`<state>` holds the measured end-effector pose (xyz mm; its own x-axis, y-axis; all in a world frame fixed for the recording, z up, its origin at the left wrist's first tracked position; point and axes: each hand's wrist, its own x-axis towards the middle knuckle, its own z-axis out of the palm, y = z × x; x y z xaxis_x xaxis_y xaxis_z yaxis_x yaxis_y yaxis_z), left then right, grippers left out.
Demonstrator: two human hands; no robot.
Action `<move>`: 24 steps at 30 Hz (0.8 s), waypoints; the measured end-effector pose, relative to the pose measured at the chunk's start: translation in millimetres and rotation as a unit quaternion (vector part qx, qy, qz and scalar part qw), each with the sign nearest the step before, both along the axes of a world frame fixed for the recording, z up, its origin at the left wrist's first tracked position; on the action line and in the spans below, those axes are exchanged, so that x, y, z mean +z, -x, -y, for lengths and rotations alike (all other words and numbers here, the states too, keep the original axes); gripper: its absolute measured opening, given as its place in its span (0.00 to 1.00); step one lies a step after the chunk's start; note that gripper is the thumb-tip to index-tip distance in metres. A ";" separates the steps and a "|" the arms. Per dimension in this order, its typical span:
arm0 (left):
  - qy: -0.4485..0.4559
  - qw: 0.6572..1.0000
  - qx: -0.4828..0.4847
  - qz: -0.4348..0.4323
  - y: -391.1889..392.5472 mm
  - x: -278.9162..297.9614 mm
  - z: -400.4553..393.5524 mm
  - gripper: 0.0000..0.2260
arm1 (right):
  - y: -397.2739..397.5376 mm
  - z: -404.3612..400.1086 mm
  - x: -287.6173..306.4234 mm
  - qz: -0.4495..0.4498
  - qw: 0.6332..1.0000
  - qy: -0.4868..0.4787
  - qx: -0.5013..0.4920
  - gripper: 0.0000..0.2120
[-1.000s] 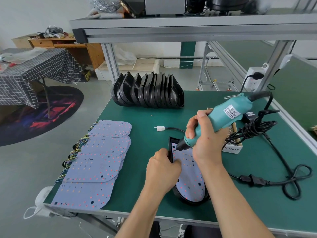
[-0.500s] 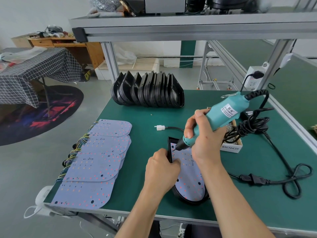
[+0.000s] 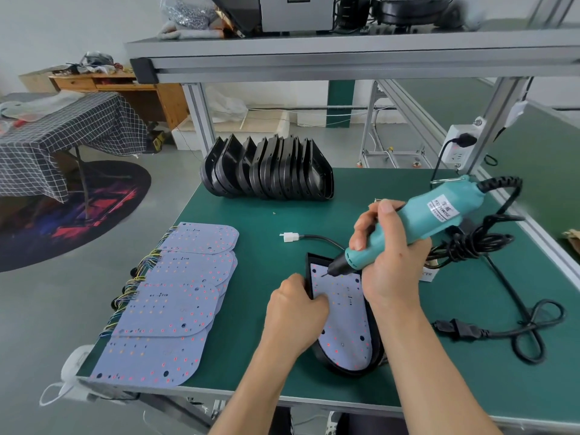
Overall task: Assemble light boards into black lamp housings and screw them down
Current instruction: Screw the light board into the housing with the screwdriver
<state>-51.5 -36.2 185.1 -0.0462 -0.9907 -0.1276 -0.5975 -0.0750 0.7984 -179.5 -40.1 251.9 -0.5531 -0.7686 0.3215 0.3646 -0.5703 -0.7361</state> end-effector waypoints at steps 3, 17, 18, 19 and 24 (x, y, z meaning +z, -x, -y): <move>-0.012 1.000 0.008 0.002 -2.7 -3.7 -0.7 0.14 | 7.2 -4.1 9.4 0.004 1.000 0.013 -0.018 0.05; 0.225 0.971 -0.083 -0.013 38.7 53.5 45.9 0.05 | 81.5 -60.0 -51.5 0.235 0.971 -0.031 0.029 0.13; 0.232 0.965 -0.125 0.008 53.5 55.4 53.2 0.05 | 82.9 -61.1 -54.7 0.242 0.969 -0.034 0.031 0.13; 0.232 0.958 -0.166 0.032 68.6 55.8 60.0 0.05 | 84.0 -62.0 -57.3 0.247 0.968 -0.034 0.035 0.13; 0.238 0.885 -0.298 0.267 136.5 42.4 85.9 0.08 | 87.6 -67.1 -64.4 0.251 0.966 -0.036 0.047 0.10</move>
